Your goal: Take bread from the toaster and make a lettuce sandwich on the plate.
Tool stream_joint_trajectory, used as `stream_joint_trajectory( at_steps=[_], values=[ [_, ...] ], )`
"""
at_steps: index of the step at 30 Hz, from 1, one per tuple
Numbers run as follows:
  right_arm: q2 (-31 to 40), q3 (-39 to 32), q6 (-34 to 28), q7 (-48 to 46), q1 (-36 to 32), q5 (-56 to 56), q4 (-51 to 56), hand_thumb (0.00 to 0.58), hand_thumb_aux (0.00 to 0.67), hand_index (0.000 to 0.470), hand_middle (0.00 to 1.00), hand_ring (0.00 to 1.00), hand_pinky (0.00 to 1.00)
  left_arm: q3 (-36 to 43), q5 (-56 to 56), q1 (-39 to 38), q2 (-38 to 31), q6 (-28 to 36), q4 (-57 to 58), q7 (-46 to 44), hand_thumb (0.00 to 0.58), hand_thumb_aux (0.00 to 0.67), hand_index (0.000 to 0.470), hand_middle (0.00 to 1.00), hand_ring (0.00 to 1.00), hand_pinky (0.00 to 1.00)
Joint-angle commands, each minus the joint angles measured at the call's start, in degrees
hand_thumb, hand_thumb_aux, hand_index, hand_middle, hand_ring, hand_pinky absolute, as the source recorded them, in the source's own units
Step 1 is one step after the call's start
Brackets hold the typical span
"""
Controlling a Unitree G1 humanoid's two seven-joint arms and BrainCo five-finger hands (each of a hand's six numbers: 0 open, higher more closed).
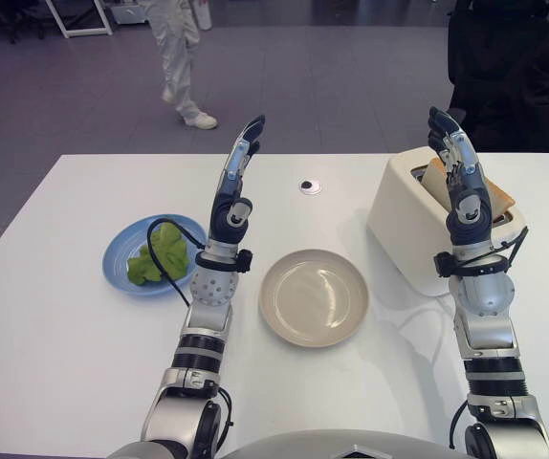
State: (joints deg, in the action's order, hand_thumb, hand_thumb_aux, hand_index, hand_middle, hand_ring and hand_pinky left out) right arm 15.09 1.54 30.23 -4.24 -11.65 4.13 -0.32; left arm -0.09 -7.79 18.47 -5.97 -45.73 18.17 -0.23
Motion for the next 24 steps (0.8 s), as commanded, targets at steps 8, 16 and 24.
stream_joint_trajectory(
  at_steps=[8, 16, 24],
  values=[
    [-0.4, 0.73, 0.36, -0.14, -0.64, 0.59, 0.61, 0.0, 0.0, 0.0, 0.0, 0.0, 0.0, 0.12, -0.4, -0.45, -0.93, -0.56, -0.17, -0.03, 0.0, 0.0, 0.0, 0.0, 0.0, 0.0],
    [2.78, 5.34, -0.06, 3.2, -1.59, 5.02, 0.05, 0.0, 0.0, 0.0, 0.0, 0.0, 0.0, -0.02, -0.73, -0.41, -1.18, -0.62, -0.25, 0.41, 0.0, 0.0, 0.0, 0.0, 0.0, 0.0],
    [17.39, 12.93, -6.36, 13.63, -5.26, 20.8, 15.14, 0.0, 0.0, 0.0, 0.0, 0.0, 0.0, 0.22, -1.03, -0.04, -1.0, -0.55, 0.23, 0.95, 0.0, 0.0, 0.0, 0.0, 0.0, 0.0]
  ],
)
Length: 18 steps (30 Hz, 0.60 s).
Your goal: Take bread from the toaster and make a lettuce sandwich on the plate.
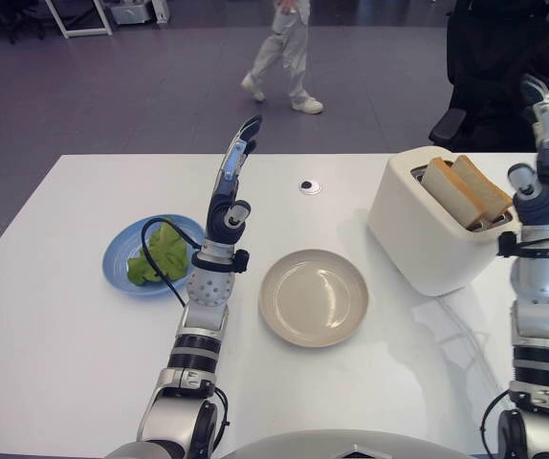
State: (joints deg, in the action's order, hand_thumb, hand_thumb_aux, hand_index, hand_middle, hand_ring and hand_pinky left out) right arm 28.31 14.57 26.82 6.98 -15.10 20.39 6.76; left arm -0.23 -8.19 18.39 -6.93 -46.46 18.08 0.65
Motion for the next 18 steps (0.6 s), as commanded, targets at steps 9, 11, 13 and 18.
stream_joint_trajectory(
  at_steps=[9, 11, 13, 18],
  values=[
    [9.2, -7.66, -4.06, 4.97, -4.98, 9.78, 24.83, 0.0, 0.0, 0.0, 0.0, 0.0, 0.0, 0.28, -0.38, 0.41, -0.23, 0.26, 0.68, -0.01, 0.0, 0.0, 0.0, 0.0, 0.0, 0.0],
    [9.62, -9.03, -3.72, 4.83, -5.08, 10.05, 25.78, 0.0, 0.0, 0.0, 0.0, 0.0, 0.0, 0.25, -0.38, 0.35, -0.27, 0.26, 0.74, -0.01, 0.0, 0.0, 0.0, 0.0, 0.0, 0.0],
    [9.91, -9.83, -3.66, 4.64, -4.63, 9.9, 25.27, 0.0, 0.0, 0.0, 0.0, 0.0, 0.0, 0.24, -0.39, 0.17, -0.29, 0.3, 0.63, -0.01, 0.0, 0.0, 0.0, 0.0, 0.0, 0.0],
    [10.7, -11.4, -3.62, 4.27, -3.82, 9.44, 25.18, 0.403, 0.3, 0.21, 0.0, 0.0, 0.0, 0.18, -0.39, -0.16, -0.38, 0.31, 0.61, -0.01, 0.0, 0.0, 0.0, 0.0, 0.0, 0.0]
  ],
)
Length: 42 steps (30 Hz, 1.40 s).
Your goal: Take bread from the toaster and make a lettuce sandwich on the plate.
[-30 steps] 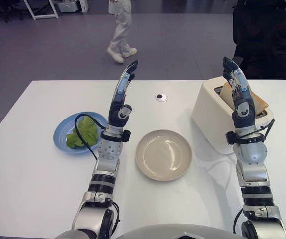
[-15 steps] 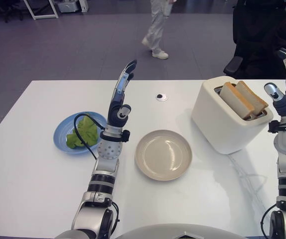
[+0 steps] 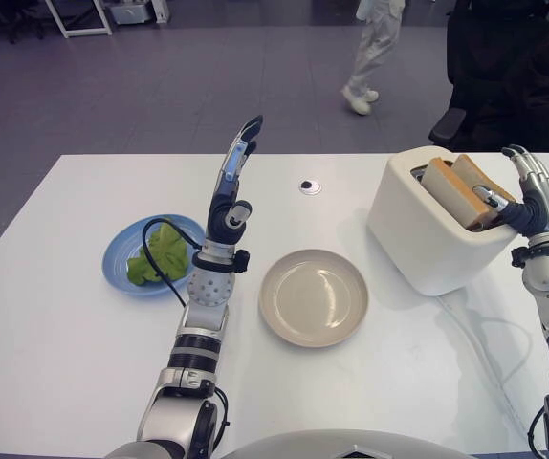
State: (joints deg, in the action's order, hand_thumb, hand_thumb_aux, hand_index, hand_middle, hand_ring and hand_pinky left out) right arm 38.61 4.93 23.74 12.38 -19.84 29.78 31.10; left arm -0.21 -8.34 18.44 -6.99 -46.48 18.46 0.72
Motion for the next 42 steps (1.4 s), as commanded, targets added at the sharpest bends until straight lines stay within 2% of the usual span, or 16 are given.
stream_joint_trajectory(
  at_steps=[1, 3, 4, 5, 13, 24, 25, 26, 42],
  values=[
    [0.56, -2.03, -0.53, -1.4, 1.3, 0.1, 0.51, 0.445, 0.347, 0.243, 0.0, 0.0, 0.0, 0.17, -0.2, -0.22, -0.34, 0.36, 0.21, -0.13, 0.0, 0.0, 0.0, 0.0, 0.0, 0.0],
    [0.98, -2.54, -0.26, -2.19, 2.26, 0.04, -0.68, 0.542, 0.499, 0.35, 0.0, 0.0, 0.0, 0.15, -0.17, -0.3, -0.42, 0.4, 0.07, -0.2, 0.0, 0.0, 0.0, 0.0, 0.0, 0.0],
    [1.17, -2.8, -0.09, -2.61, 2.7, -0.06, -1.45, 0.58, 0.654, 0.459, 0.0, 0.0, 0.0, 0.09, -0.14, -0.39, -0.48, 0.41, -0.06, -0.2, 0.0, 0.0, 0.0, 0.0, 0.0, 0.0],
    [1.33, -3.0, 0.2, -2.95, 3.02, -0.21, -1.94, 0.58, 0.67, 0.47, 0.0, 0.0, 0.0, 0.03, -0.13, -0.48, -0.53, 0.4, -0.16, -0.19, 0.0, 0.0, 0.0, 0.0, 0.0, 0.0],
    [0.14, -0.21, 1.5, -1.74, 4.66, -4.57, -10.42, 0.58, 0.67, 0.47, 0.0, 0.0, 0.0, -0.1, -0.09, -0.6, -0.7, 0.22, -0.01, -0.08, 0.0, 0.0, 0.0, 0.0, 0.0, 0.0],
    [-0.92, 3.82, 1.65, 1.51, 3.62, -7.04, -12.74, 0.58, 0.67, 0.47, 0.0, 0.0, 0.0, -0.12, -0.08, -0.56, -0.64, 0.06, 0.36, -0.01, 0.0, 0.0, 0.0, 0.0, 0.0, 0.0],
    [-0.97, 4.22, 1.84, 1.34, 3.66, -7.68, -13.29, 0.58, 0.67, 0.47, 0.12, 0.12, 0.12, -0.12, -0.08, -0.57, -0.64, 0.06, 0.35, -0.01, 0.0, 0.0, 0.0, 0.0, 0.0, 0.0],
    [-1.05, 4.73, 2.1, 1.35, 3.73, -8.39, -14.0, 0.58, 0.67, 0.47, 1.0, 1.0, 1.0, -0.13, -0.07, -0.57, -0.65, 0.08, 0.32, -0.02, 0.0, 0.0, 0.0, 0.0, 0.0, 0.0],
    [-2.24, 10.23, 3.35, 0.19, 2.34, -13.09, -24.6, 0.58, 0.67, 0.47, 1.0, 1.0, 1.0, -0.12, -0.29, 0.24, -0.44, 0.0, 1.26, 0.29, 0.0, 0.0, 0.0, 0.0, 0.0, 0.0]
  ],
)
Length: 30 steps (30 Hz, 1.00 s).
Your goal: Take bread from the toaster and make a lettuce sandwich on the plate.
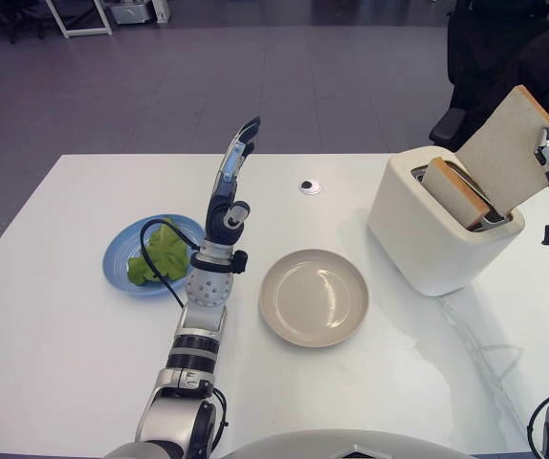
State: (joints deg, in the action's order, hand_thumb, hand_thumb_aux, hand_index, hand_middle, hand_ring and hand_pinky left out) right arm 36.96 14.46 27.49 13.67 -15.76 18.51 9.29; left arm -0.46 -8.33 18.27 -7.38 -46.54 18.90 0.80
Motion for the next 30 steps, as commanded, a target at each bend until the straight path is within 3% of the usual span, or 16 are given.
stream_joint_trajectory(
  at_steps=[1, 6, 13, 21, 24, 30],
  values=[
    [-0.84, 0.62, -0.54, -1.54, -1.84, -2.15, -3.76, 0.58, 0.67, 0.47, 1.0, 1.0, 1.0, 0.12, -0.26, 0.51, -0.06, 0.07, 0.9, 0.21, 0.0, 0.0, 0.0, 0.0, 0.0, 0.0],
    [-3.24, -1.69, -2.44, -7.45, -1.9, -7.86, -11.83, 0.58, 0.67, 0.47, 1.0, 1.0, 1.0, -0.8, 0.04, 1.12, -1.02, 0.05, 1.35, 0.4, 0.0, 0.0, 0.0, 0.0, 0.0, 0.0],
    [-8.29, -13.43, -7.67, -20.44, 0.89, -14.39, -21.82, 0.58, 0.67, 0.47, 1.0, 1.0, 1.0, -6.75, -0.45, 2.41, -7.47, 0.42, 2.69, 2.5, 0.0, 0.0, 0.0, 0.0, 0.0, 0.0],
    [-13.35, -26.6, -9.96, -27.55, 4.27, -7.2, -17.48, 0.58, 0.67, 0.47, 1.0, 1.0, 1.0, -10.74, -9.19, 3.12, -16.78, 3.98, 6.92, 8.85, 0.0, 0.0, 0.0, 0.0, 0.0, 0.0],
    [-14.17, -30.32, -8.94, -28.25, 4.55, -3.09, -11.57, 0.58, 0.67, 0.47, 1.0, 1.0, 1.0, -10.73, -16.94, 2.8, -21.92, 8.62, 8.13, 13.52, 0.0, 0.0, 0.0, 0.0, 0.0, 0.0],
    [-15.97, -35.09, -6.36, -28.03, 3.37, 2.28, 0.56, 0.58, 0.67, 0.47, 1.0, 1.0, 1.0, -2.88, -38.76, 3.64, -32.01, 27.53, 15.74, 25.32, 0.0, 0.0, 0.0, 0.0, 0.0, 0.0]
  ],
)
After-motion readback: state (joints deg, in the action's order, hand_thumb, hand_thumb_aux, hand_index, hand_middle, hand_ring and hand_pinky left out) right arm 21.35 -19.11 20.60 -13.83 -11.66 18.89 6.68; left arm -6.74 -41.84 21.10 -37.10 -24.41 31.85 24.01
